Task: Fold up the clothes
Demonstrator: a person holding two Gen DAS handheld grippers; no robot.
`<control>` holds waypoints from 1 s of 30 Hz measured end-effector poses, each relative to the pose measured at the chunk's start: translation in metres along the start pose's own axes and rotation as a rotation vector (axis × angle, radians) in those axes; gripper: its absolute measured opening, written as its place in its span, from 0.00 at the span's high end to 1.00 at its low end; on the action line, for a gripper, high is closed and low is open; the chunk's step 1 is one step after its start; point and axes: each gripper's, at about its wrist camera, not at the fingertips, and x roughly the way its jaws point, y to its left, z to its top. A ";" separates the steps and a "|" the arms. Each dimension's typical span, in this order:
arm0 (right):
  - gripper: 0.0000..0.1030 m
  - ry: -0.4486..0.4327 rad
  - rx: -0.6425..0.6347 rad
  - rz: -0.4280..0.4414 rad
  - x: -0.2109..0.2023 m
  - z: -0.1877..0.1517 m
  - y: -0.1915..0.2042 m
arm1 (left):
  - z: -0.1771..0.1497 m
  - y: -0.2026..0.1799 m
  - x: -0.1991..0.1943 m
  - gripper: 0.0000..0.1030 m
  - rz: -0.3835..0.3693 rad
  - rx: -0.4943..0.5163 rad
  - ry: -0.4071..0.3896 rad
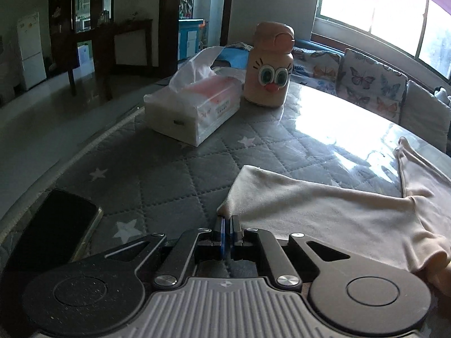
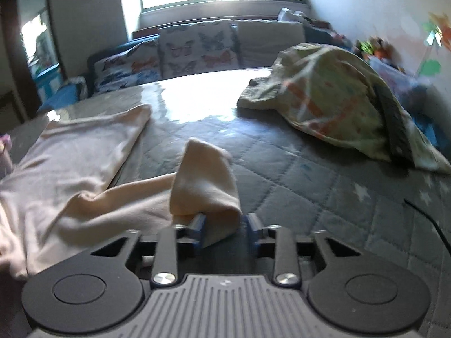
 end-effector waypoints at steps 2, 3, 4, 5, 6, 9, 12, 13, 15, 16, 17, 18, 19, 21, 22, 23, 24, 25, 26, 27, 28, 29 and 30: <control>0.64 -0.007 -0.038 -0.010 0.002 0.001 0.007 | 0.000 -0.001 -0.002 0.97 0.003 0.007 0.000; 0.60 -0.011 -0.054 -0.017 0.003 0.003 0.009 | 0.000 -0.001 -0.004 0.97 0.006 0.010 -0.001; 0.59 -0.019 -0.065 -0.030 0.005 0.006 0.008 | 0.001 -0.002 -0.005 0.97 0.006 0.010 -0.004; 0.59 -0.033 -0.060 -0.045 0.006 0.009 0.005 | 0.002 -0.002 -0.006 0.97 0.006 0.010 -0.007; 0.59 -0.050 -0.037 -0.056 0.005 0.012 0.000 | 0.002 -0.002 -0.007 0.97 0.007 0.010 -0.011; 0.56 -0.083 0.092 -0.077 0.000 0.021 -0.027 | 0.004 -0.001 -0.006 0.96 0.011 0.010 -0.011; 0.56 -0.088 0.183 -0.094 -0.003 0.023 -0.049 | 0.004 0.000 -0.004 0.96 0.010 0.008 0.002; 0.56 -0.089 0.204 -0.099 -0.005 0.022 -0.056 | 0.004 0.000 -0.004 0.95 0.012 0.012 0.003; 0.56 -0.097 0.218 -0.120 -0.008 0.021 -0.063 | 0.005 0.000 -0.005 0.92 0.017 0.019 0.005; 0.56 -0.099 0.222 -0.125 -0.010 0.019 -0.065 | 0.005 0.000 -0.006 0.92 0.019 0.022 0.006; 0.55 -0.098 0.225 -0.120 -0.011 0.019 -0.066 | 0.005 0.000 -0.006 0.92 0.022 0.026 0.007; 0.55 -0.094 0.223 -0.108 -0.011 0.018 -0.066 | 0.005 0.000 -0.008 0.92 0.027 0.030 0.001; 0.54 -0.089 0.211 -0.093 -0.010 0.018 -0.064 | 0.005 0.001 -0.010 0.92 0.032 0.033 -0.004; 0.51 -0.080 0.175 -0.065 -0.006 0.018 -0.057 | 0.006 0.002 -0.014 0.92 0.039 0.034 -0.010; 0.51 -0.076 0.156 -0.055 -0.003 0.018 -0.052 | 0.006 0.001 -0.017 0.92 0.033 0.041 -0.015; 0.51 -0.071 0.144 -0.046 -0.001 0.019 -0.049 | 0.005 0.000 -0.020 0.92 0.026 0.050 -0.021; 0.51 -0.065 0.137 -0.038 0.002 0.019 -0.046 | 0.004 -0.005 -0.025 0.92 0.008 0.071 -0.031; 0.51 -0.054 0.125 -0.028 0.005 0.019 -0.042 | 0.002 -0.010 -0.029 0.92 -0.010 0.093 -0.040; 0.51 -0.044 0.115 -0.025 0.008 0.019 -0.039 | 0.001 -0.015 -0.034 0.92 -0.029 0.115 -0.050; 0.51 -0.032 0.101 -0.029 0.010 0.019 -0.036 | -0.001 -0.022 -0.038 0.91 -0.051 0.144 -0.055; 0.51 -0.019 0.085 -0.035 0.012 0.019 -0.033 | -0.003 -0.029 -0.041 0.91 -0.077 0.173 -0.059; 0.51 -0.012 0.073 -0.037 0.013 0.019 -0.030 | -0.006 -0.038 -0.044 0.90 -0.105 0.206 -0.063; 0.51 -0.009 0.063 -0.037 0.012 0.019 -0.028 | -0.009 -0.048 -0.048 0.86 -0.135 0.240 -0.065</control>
